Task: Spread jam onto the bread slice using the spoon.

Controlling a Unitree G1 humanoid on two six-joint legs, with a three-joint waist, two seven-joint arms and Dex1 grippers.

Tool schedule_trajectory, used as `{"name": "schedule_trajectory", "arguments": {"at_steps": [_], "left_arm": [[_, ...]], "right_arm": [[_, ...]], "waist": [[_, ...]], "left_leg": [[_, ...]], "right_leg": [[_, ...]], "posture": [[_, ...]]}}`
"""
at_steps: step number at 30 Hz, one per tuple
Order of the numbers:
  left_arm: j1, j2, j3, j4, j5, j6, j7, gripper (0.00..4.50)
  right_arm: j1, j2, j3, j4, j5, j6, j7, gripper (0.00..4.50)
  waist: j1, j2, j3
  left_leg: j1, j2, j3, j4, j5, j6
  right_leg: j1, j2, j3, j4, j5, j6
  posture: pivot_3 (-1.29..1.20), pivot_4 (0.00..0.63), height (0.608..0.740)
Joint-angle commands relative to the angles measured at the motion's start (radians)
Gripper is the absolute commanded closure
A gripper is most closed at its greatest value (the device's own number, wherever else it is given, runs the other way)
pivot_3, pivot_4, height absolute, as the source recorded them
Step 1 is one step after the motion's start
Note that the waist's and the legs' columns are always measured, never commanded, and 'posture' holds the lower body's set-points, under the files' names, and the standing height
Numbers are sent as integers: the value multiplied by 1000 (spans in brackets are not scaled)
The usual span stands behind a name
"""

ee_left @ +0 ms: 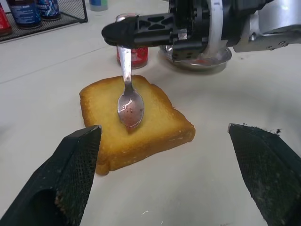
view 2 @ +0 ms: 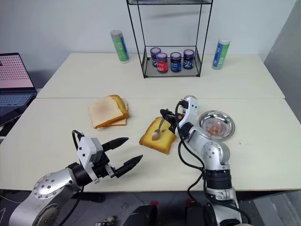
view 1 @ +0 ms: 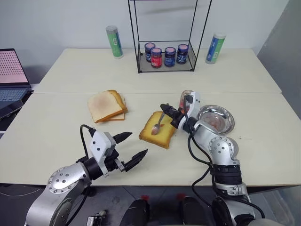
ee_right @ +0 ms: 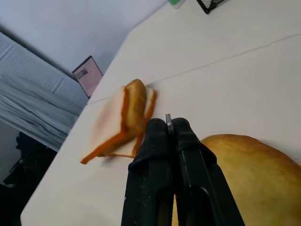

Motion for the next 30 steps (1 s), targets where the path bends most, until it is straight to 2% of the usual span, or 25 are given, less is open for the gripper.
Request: {"name": "schedule_trajectory", "arguments": {"at_steps": [1,8,18,26,30], "left_arm": [[1,3,11,-39,-9,-9,5,0],[-11,7,9,-26,-7,-15,1,0],[-30,3,-3,-1,3,-24,-13,0],[-29,0,-5,4,8,-31,-18,0],[-23,0,-6,-5,6,-30,-17,0]], "right_arm": [[-31,-20,-6,25,-49,-76,30,4464],[-62,-61,-27,66,-102,-143,35,4464],[-81,-109,-47,54,-108,-146,54,4464],[-81,-53,-110,-27,46,-22,24,4464],[-60,-3,-93,-14,63,-4,16,4464]], "waist": [[0,0,0],[1,0,0],[2,0,0],[1,0,0],[1,0,0]], "left_leg": [[0,0,0,0,0,0],[0,0,0,0,0,0],[0,0,0,0,0,0],[0,0,0,0,0,0],[0,0,0,0,0,0]], "right_leg": [[0,0,0,0,0,0],[0,0,0,0,0,0],[0,0,0,0,0,0],[0,0,0,0,0,0],[0,0,0,0,0,0]], "posture": [[0,150,740],[0,150,740],[0,150,740],[0,150,740],[0,150,740]]}}
